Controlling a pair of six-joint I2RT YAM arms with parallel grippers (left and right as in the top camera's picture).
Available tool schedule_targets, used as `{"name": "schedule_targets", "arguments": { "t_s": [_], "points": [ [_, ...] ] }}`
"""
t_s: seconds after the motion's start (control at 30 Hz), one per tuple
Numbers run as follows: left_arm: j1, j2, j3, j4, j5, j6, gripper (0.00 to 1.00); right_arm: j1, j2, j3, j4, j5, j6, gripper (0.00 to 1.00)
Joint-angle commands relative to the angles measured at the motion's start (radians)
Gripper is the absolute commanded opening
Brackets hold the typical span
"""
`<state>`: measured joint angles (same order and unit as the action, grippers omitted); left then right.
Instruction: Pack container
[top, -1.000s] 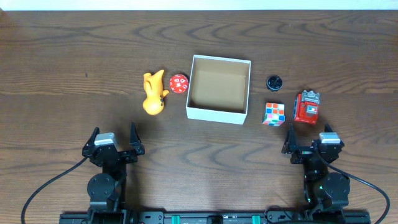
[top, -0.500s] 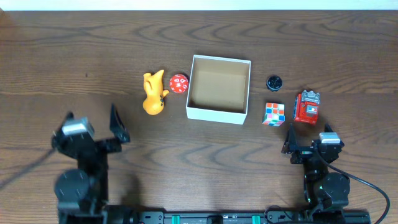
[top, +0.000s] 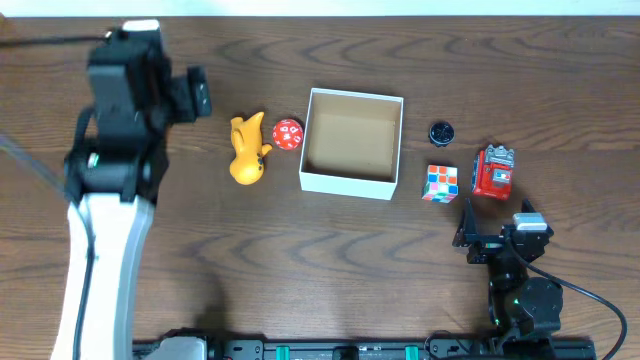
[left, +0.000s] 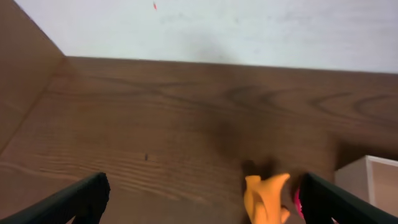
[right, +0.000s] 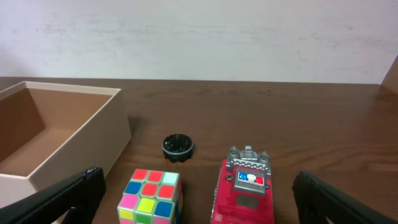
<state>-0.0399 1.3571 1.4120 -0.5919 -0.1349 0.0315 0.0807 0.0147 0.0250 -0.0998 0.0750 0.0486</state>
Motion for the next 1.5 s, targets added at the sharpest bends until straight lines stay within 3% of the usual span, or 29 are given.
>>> {"name": "schedule_targets", "arguments": {
  "t_s": [0.0,1.47],
  "points": [
    [0.005,0.060,0.023,0.011,-0.018,0.024,0.98,-0.009,-0.008,-0.004,0.000,-0.005,0.006,0.99],
    [0.005,0.105,0.019,0.009,-0.015,0.024,0.98,-0.010,-0.008,-0.004,0.000,-0.005,0.006,0.99]
  ]
}}
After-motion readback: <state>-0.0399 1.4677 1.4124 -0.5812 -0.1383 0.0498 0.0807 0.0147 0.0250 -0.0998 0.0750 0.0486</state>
